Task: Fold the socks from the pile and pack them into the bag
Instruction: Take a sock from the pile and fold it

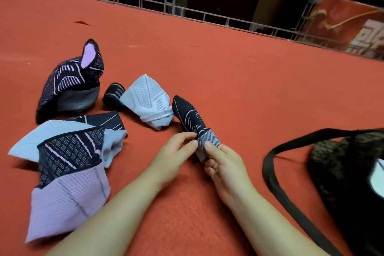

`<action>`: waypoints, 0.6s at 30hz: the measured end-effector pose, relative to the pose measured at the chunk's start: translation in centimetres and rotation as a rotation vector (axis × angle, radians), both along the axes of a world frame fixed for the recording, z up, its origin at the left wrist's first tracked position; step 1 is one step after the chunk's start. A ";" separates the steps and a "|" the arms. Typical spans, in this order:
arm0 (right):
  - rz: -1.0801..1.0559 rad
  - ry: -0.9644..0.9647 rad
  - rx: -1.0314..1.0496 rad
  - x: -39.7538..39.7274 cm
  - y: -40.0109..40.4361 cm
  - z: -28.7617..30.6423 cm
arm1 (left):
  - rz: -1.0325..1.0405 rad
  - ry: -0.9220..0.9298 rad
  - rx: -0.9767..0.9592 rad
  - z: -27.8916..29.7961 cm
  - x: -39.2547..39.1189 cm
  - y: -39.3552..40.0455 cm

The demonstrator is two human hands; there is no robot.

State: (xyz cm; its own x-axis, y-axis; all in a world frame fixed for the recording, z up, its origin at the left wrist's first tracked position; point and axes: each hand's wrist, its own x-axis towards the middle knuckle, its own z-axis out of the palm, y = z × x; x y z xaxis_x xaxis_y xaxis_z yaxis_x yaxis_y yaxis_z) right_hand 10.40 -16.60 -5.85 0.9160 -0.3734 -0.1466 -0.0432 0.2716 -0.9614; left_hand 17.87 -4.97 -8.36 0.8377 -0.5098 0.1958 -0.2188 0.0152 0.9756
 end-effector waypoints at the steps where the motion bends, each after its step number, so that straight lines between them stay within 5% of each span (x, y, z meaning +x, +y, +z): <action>1: 0.028 0.008 0.042 -1.1 -0.2 0.1 | -0.072 -0.009 -0.002 -0.2 -0.5 -0.2; 4: 0.090 0.020 0.046 -3.6 -1.6 0.5 | -0.180 -0.095 0.036 -0.3 -1.4 -0.9; 7: 0.018 -0.033 -0.314 -3.9 -4.1 0.8 | -0.212 -0.158 0.055 0.3 -1.7 -0.8; 12: -0.268 -0.397 -0.869 -3.0 -7.5 -0.3 | -0.335 -0.057 0.047 0.6 -2.5 -0.9; 18: 0.053 -0.324 -1.263 -2.9 -6.7 -1.2 | -0.407 0.129 -0.001 0.9 -2.6 -0.5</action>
